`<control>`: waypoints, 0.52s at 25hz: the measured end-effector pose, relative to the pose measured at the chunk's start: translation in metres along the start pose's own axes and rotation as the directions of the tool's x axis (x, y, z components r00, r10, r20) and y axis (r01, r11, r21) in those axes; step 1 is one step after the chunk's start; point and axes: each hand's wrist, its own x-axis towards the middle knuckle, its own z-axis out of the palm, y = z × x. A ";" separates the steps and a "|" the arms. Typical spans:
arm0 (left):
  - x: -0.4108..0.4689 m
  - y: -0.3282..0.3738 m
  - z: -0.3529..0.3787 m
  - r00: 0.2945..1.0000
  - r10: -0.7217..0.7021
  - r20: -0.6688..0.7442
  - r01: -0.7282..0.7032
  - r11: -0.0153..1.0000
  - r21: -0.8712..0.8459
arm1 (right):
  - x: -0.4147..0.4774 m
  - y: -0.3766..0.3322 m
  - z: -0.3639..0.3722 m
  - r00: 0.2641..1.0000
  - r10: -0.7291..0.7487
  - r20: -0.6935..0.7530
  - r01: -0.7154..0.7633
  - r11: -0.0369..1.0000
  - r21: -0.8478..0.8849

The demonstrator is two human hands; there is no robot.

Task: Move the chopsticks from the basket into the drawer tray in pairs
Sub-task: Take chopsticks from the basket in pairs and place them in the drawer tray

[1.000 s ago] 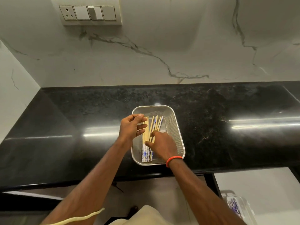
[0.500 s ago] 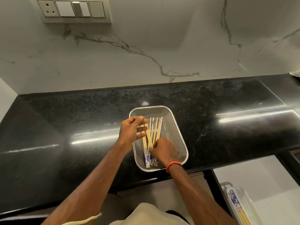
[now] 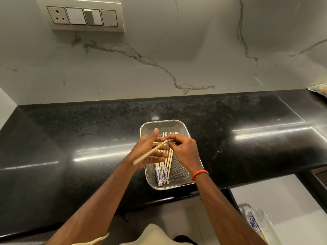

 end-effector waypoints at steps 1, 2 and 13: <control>0.000 -0.001 0.001 1.000 -0.001 0.015 0.001 1.000 0.012 | 0.003 -0.002 0.002 1.000 -0.025 0.018 0.026 0.999 -0.029; 0.000 -0.002 0.001 1.000 0.004 0.019 -0.004 1.000 0.026 | 0.004 -0.003 0.005 0.999 -0.039 0.019 0.039 0.998 -0.047; 0.001 -0.008 -0.013 0.951 0.078 -0.300 -0.122 0.984 -0.133 | -0.020 0.026 0.049 0.911 0.309 0.273 -0.198 0.909 -0.368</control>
